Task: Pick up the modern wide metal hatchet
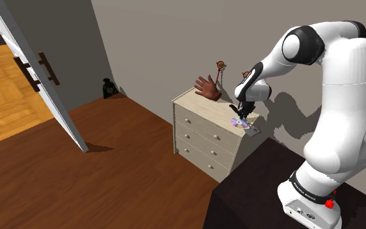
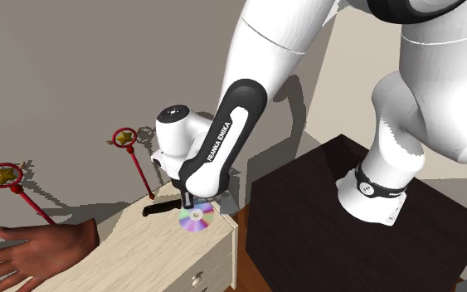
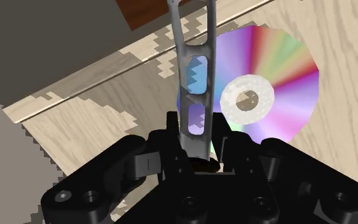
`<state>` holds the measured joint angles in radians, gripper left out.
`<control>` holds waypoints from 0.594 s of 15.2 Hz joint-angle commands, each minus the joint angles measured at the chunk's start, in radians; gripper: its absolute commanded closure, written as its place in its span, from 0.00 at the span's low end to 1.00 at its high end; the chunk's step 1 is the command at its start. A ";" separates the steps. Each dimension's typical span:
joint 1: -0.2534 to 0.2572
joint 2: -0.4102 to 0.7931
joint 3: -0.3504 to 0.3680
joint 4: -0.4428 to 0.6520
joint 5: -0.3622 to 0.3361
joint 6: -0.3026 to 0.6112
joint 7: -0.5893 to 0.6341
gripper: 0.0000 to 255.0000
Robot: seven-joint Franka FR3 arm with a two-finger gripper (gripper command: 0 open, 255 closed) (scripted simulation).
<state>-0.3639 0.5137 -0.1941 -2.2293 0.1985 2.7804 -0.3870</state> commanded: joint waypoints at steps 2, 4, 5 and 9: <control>0.013 -0.039 -0.015 -0.011 -0.014 -0.030 0.011 1.00; 0.020 -0.065 -0.025 -0.017 -0.024 -0.050 0.017 1.00; 0.024 -0.078 -0.030 -0.019 -0.029 -0.061 0.021 1.00; 0.038 -0.128 -0.049 -0.027 -0.051 -0.103 0.036 1.00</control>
<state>-0.3289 0.4000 -0.2373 -2.2541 0.1543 2.6901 -0.3545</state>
